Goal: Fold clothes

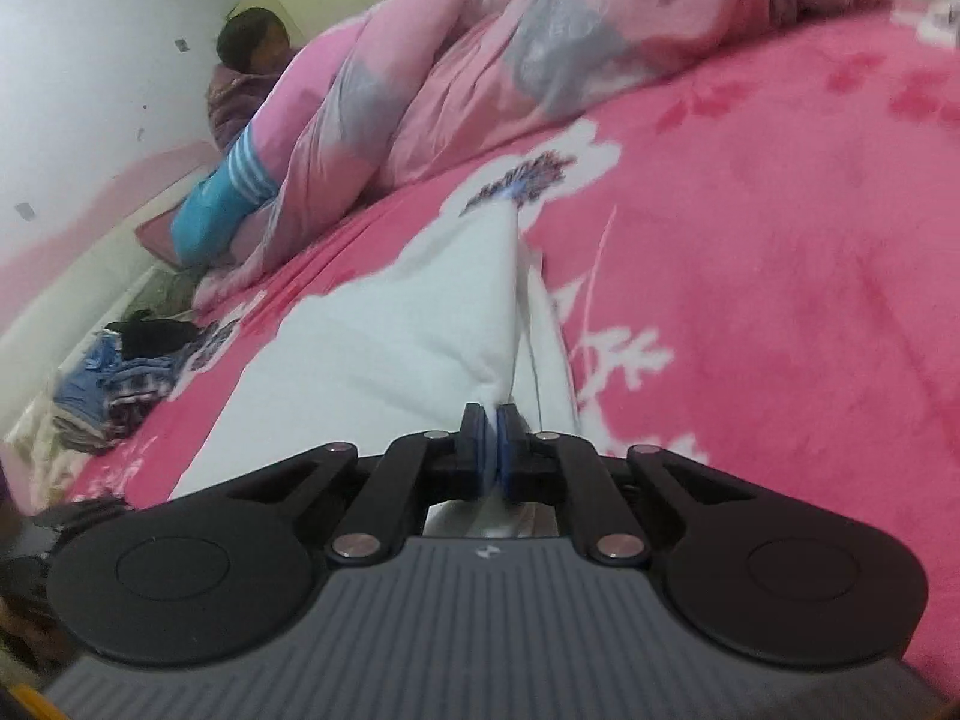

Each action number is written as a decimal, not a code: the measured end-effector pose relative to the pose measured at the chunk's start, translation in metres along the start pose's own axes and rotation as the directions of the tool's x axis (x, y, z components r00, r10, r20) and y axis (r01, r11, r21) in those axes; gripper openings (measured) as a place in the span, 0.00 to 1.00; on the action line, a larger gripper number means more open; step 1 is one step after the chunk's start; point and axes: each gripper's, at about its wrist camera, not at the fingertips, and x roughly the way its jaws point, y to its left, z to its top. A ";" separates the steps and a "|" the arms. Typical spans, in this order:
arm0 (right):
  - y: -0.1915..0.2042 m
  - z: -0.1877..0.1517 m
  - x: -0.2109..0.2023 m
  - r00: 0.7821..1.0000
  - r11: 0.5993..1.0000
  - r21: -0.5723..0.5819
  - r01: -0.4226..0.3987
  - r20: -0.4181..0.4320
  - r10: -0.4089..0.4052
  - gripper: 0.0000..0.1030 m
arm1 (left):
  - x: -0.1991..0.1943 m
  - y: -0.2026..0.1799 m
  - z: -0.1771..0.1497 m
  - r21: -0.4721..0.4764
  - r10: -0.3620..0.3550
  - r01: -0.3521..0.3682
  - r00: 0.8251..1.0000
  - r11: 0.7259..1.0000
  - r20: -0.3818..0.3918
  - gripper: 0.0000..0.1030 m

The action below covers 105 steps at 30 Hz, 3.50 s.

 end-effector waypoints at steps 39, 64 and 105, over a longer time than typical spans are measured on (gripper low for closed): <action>0.111 0.081 0.189 0.961 0.951 -0.308 0.034 -0.251 -0.115 0.00 | 0.011 0.018 -0.028 -0.095 -0.021 0.023 1.000 0.995 0.020 0.71; 0.142 0.039 0.029 0.987 0.963 -0.270 -0.007 -0.156 -0.036 0.05 | -0.011 0.020 -0.037 -0.099 -0.057 0.060 0.998 0.993 0.029 0.70; 0.211 -0.108 -0.009 0.987 0.897 -0.438 0.067 -0.103 -0.125 0.10 | -0.052 0.022 -0.041 -0.028 0.064 -0.065 0.997 0.997 -0.035 0.70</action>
